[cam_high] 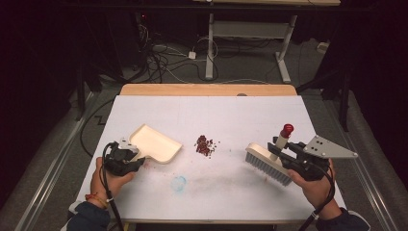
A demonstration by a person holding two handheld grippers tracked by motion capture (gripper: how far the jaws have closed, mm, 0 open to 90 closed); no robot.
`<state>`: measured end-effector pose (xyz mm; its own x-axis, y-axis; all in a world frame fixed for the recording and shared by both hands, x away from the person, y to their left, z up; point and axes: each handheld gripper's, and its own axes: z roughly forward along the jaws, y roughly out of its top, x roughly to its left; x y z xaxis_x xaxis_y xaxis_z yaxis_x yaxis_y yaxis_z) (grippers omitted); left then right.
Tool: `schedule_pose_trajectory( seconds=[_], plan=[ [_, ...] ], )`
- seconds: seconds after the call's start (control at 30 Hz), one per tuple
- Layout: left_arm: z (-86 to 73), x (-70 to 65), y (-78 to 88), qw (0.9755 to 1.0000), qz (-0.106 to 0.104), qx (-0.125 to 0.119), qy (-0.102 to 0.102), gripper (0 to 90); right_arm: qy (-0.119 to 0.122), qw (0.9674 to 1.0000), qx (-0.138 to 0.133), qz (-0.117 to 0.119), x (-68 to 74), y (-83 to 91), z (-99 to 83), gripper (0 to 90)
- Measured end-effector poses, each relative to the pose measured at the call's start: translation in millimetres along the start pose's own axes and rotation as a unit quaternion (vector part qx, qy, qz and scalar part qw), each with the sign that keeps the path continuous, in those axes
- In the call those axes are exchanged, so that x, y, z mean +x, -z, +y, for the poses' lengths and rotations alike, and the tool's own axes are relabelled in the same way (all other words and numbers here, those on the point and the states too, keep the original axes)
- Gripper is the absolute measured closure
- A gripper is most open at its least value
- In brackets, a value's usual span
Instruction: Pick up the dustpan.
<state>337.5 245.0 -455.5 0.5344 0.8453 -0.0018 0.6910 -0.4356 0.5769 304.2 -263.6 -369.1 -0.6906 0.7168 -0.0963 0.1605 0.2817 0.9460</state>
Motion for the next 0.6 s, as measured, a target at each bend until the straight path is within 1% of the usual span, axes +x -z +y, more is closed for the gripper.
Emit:
schedule_pose_trajectory(
  seconds=[0.07,0.1,0.2,0.23,0.27,0.37,0.5,0.57,0.6],
  plan=[
    [-3.2,-4.3,3.7,0.9999,-0.008,0.005,-0.012,64.1,0.002,1.0,0.0,0.0,-0.5,0.0,-0.1,70.0],
    [-4.5,-6.9,5.5,0.9997,-0.013,0.004,-0.019,64.1,0.001,1.0,0.0,-0.001,-0.8,0.2,-0.2,70.0],
    [-6.1,-14.4,10.4,0.9991,-0.026,0.0,-0.032,64.1,0.001,1.0,0.0,-0.002,-1.0,0.2,-0.2,70.0],
    [-6.5,-19.6,12.3,0.9984,-0.039,-0.006,-0.04,64.1,0.001,1.0,0.0,-0.002,-0.9,-0.2,-0.3,70.0],
    [-6.5,-19.6,12.3,0.9984,-0.039,-0.006,-0.04,64.1,0.001,1.0,0.0,-0.002,-0.9,-0.2,-0.3,70.0],
    [-7.3,-27.4,14.0,0.9971,-0.05,0.0,-0.057,64.0,-0.001,1.0,0.001,-0.003,-0.4,-1.4,-0.9,70.0],
    [-9.1,-35.7,15.1,0.9956,-0.061,0.007,-0.071,64.1,-0.005,1.0,-0.004,-0.007,0.2,-0.8,-1.2,70.0],
    [-9.6,-39.5,14.8,0.9948,-0.064,0.013,-0.079,64.1,-0.004,1.0,-0.004,-0.006,0.4,-1.0,-0.9,70.0],
    [-9.6,-39.5,14.8,0.9948,-0.064,0.013,-0.079,64.1,-0.004,1.0,-0.004,-0.006,0.4,-1.0,-0.9,70.0]
  ],
)
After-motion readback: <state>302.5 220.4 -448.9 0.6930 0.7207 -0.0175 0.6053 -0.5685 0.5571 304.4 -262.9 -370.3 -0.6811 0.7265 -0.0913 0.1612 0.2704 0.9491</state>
